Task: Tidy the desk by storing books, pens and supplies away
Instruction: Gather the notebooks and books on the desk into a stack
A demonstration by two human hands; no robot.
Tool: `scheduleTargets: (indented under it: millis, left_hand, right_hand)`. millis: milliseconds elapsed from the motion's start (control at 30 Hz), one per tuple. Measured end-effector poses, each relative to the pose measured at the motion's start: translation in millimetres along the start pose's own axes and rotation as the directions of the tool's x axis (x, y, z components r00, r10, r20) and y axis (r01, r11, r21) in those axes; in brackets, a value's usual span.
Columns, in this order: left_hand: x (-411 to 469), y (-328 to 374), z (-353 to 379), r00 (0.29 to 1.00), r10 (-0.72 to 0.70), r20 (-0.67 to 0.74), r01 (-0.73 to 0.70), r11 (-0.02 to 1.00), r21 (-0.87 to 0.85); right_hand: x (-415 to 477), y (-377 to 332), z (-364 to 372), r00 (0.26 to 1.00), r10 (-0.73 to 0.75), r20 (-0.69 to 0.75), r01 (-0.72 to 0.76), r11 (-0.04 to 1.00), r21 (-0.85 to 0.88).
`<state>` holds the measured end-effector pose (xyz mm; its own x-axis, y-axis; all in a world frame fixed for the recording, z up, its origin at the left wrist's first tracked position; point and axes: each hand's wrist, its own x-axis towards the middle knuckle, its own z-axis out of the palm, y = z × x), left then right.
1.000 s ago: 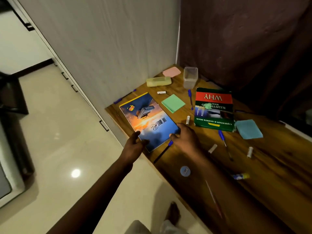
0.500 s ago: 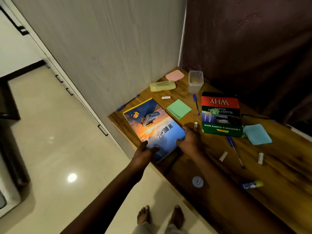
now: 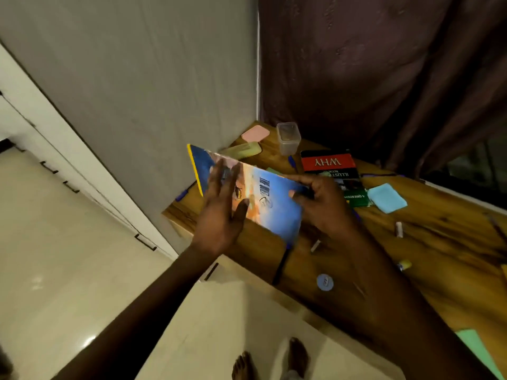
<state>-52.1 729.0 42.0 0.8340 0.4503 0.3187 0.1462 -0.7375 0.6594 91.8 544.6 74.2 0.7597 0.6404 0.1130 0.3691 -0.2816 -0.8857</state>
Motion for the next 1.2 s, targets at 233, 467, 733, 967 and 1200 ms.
scheduleTargets:
  millis: [233,467,733,967,1200]
  left_hand:
    - [25,53,-11,0.934,0.35,0.065,-0.356,0.911,0.21]
    - [-1,118,31,0.953,0.291,0.083,-0.264,0.934,-0.241]
    - [-54,221,125,0.933,0.002,0.359,0.23,0.763,-0.603]
    - [-141,313,211,0.819,-0.218,0.532,0.522,0.667,-0.531]
    - [-217,380,269,0.658,-0.109,0.745,0.61,0.658,-0.441]
  right_hand:
    - [-54,-50,-72,0.99,-0.129,-0.059,0.124,0.988,-0.093]
    - [-140,-35,-149,0.946,-0.007,-0.324,0.002,1.0,-0.016]
    - [-264,31,-208,0.839,0.409,-0.358,-0.138,0.797,0.588]
    - [-386,96,-249,0.73,0.544,-0.413,-0.258,0.779,0.571]
    - [-489,128,-298,0.494,0.617,-0.613,-0.309,0.784,0.539]
